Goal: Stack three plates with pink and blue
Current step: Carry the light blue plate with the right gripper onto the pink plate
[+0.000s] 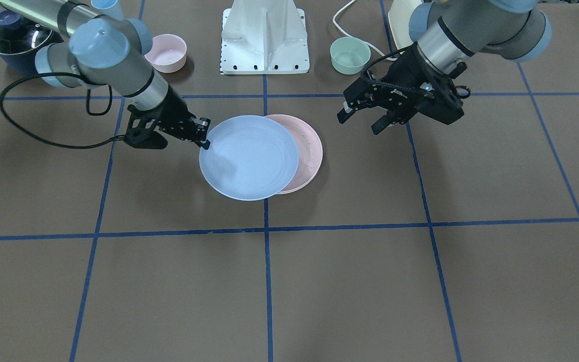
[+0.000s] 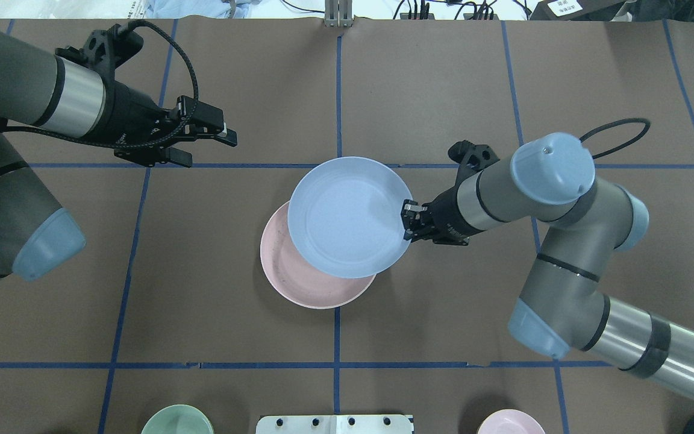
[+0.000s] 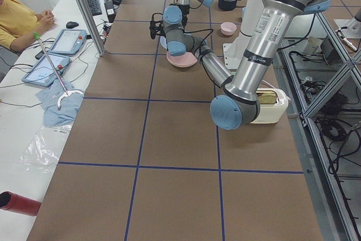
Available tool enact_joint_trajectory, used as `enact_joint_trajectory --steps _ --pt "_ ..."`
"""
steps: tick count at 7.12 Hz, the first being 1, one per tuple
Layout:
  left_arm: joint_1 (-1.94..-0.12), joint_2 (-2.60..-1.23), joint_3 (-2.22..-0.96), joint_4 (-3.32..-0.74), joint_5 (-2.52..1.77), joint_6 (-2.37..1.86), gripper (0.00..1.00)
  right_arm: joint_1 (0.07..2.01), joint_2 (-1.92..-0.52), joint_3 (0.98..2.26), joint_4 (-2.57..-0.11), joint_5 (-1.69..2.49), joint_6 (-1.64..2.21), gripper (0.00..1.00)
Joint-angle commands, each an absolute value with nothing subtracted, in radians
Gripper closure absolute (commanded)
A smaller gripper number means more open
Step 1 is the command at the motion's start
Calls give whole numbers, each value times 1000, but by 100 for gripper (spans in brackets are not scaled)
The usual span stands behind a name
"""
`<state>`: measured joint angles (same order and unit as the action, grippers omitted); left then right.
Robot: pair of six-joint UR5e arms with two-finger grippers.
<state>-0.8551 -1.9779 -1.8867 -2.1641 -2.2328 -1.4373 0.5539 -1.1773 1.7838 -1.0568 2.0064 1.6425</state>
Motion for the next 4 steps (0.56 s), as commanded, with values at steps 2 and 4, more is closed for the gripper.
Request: enact_joint_trajectory --steps 2,4 --pt "-862 -1977 -1885 -2164 -2241 -1437 0 479 -1131 1783 -1062 1954 1743 100" --pt "-861 -1977 -1885 -2166 -2241 -1437 0 479 -1120 1775 -1062 1950 1743 100"
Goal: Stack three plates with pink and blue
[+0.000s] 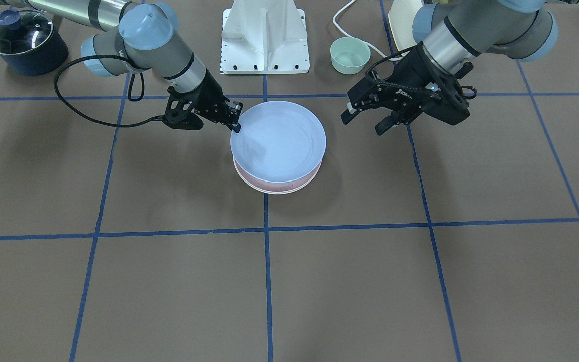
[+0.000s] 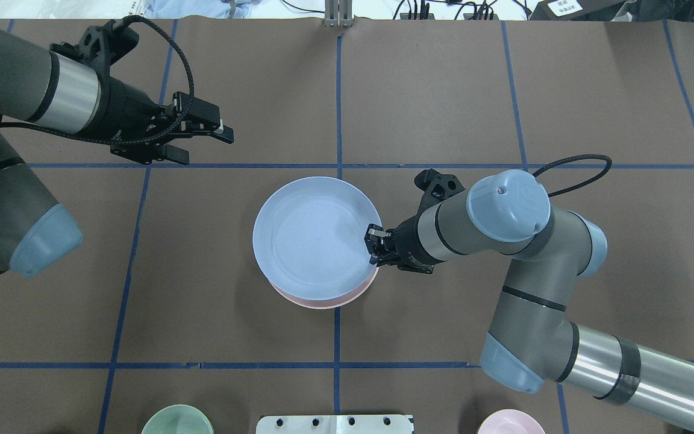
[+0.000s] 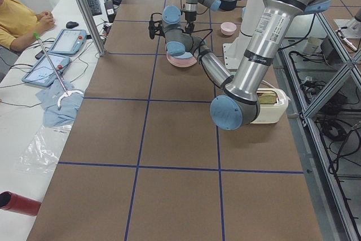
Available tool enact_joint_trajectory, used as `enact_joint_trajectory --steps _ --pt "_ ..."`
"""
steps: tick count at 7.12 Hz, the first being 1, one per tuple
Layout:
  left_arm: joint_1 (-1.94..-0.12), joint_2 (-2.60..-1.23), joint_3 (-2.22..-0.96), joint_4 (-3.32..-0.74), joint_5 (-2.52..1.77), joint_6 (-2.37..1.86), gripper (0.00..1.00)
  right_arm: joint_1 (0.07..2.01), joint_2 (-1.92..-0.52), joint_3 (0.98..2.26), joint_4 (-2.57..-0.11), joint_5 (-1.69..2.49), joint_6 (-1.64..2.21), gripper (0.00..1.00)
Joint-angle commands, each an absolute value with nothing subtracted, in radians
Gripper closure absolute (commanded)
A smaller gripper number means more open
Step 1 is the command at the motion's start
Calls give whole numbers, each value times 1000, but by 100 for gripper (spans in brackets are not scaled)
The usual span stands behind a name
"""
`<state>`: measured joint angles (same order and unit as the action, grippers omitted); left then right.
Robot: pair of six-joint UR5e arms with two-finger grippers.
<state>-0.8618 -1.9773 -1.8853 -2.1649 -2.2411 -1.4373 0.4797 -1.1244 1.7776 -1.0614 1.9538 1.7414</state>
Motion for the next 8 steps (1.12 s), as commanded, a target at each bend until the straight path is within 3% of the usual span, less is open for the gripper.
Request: enact_joint_trajectory --steps 1,2,5,8 --pt "-859 -1977 -1885 -2166 -2241 -1437 0 479 -1120 1772 -1062 1948 1743 100" --pt "-859 -1977 -1885 -2166 -2241 -1439 0 477 -1120 1763 -1062 1931 1741 1" --pt "-862 -1976 -1882 -2166 -2241 -1434 0 512 -1208 1793 -1058 1931 1729 0" --pt "-865 -1854 -1890 -2164 -2232 -1247 0 746 -1408 1790 -1060 2055 1477 0"
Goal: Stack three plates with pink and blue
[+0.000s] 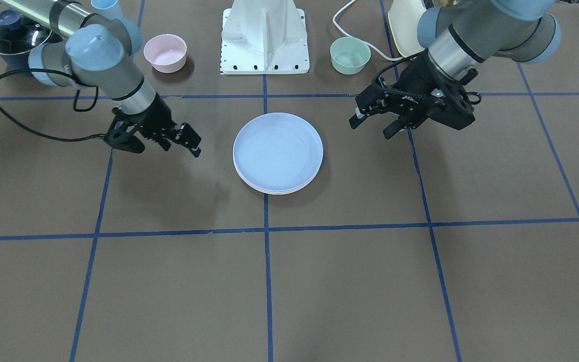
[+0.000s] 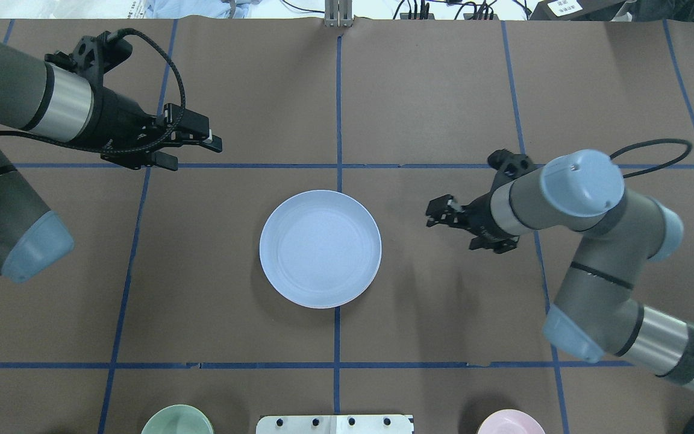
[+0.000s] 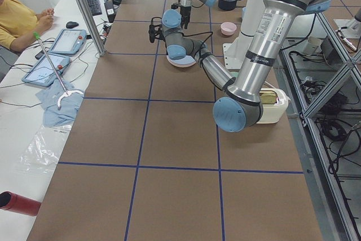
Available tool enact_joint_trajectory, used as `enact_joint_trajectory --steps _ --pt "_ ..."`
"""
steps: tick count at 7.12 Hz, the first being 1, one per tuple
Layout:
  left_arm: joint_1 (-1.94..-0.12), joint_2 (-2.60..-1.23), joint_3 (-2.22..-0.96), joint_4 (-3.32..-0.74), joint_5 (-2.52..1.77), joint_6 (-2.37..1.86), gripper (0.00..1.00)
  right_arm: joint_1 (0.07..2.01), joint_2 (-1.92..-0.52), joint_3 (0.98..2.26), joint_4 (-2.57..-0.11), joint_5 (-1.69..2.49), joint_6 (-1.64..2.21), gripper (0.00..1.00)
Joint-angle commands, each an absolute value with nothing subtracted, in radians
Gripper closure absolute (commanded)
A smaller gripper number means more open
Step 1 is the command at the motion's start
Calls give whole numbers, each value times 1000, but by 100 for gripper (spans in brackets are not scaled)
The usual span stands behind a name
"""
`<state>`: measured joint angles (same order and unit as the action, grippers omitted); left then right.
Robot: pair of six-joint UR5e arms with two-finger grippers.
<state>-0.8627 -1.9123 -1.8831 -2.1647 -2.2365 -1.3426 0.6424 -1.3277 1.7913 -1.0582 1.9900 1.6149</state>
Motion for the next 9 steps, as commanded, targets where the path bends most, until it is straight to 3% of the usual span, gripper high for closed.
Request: enact_joint_trajectory --steps 1,2,5,9 --pt "-902 -1797 -1890 -2163 -2230 -1151 0 852 -1463 1784 -1063 2110 1324 0" --pt "-961 -1728 -1888 -2161 -2240 -991 0 967 -1494 1772 -1090 2182 1181 0" --pt "-1191 -1603 -1841 -2102 -2285 -568 0 1317 -1485 1772 -1511 2298 498 0" --pt "-1469 -1614 -1662 -1957 -2321 -48 0 1440 -1595 1784 -1585 2330 254 0"
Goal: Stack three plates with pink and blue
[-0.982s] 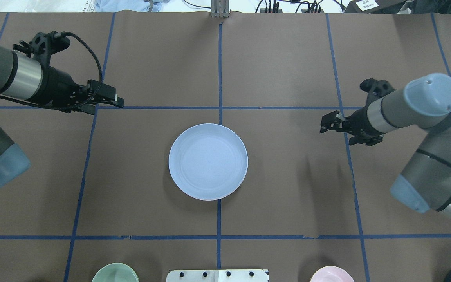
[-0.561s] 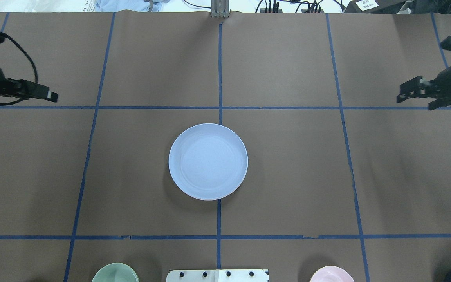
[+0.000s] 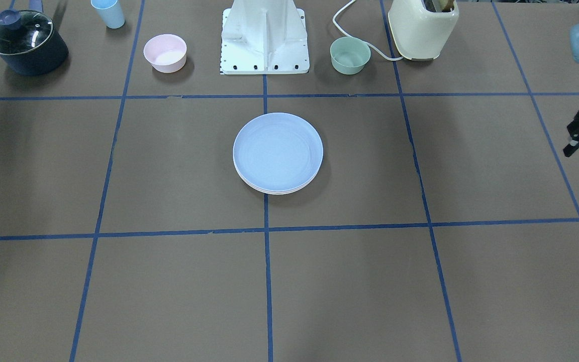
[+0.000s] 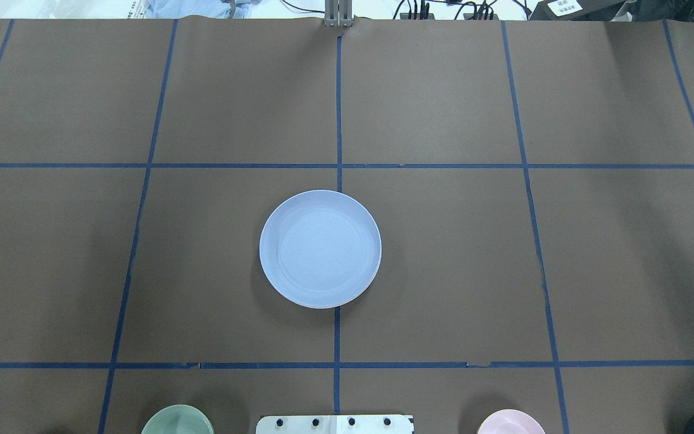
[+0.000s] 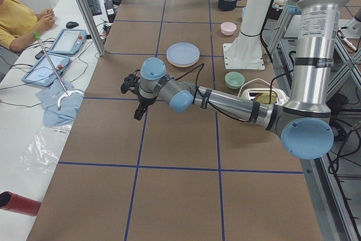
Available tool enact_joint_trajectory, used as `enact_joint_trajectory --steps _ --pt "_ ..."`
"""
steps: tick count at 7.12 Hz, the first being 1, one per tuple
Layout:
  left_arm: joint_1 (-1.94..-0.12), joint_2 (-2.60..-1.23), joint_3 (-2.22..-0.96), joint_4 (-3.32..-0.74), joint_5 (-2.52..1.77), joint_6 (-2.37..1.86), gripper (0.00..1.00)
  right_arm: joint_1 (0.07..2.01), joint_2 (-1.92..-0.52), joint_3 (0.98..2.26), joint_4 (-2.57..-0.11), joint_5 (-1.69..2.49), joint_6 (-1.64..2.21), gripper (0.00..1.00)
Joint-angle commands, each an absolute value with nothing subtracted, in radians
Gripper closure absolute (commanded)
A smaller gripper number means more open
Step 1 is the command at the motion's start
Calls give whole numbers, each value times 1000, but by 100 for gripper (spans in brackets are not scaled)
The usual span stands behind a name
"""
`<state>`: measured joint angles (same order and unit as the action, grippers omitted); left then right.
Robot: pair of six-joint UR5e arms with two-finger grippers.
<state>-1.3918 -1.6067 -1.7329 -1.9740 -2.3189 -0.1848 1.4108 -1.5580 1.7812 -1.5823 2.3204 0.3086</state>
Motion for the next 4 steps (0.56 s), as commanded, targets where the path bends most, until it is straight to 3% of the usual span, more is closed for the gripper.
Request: enact_joint_trajectory --steps 1,4 --pt "-1479 -1615 -1648 -1956 -2321 -40 0 1453 -1606 1783 -1586 2330 226 0" --pt "-1489 -1614 -1634 -1948 -2338 -40 0 1456 -1632 1786 -1583 2364 225 0"
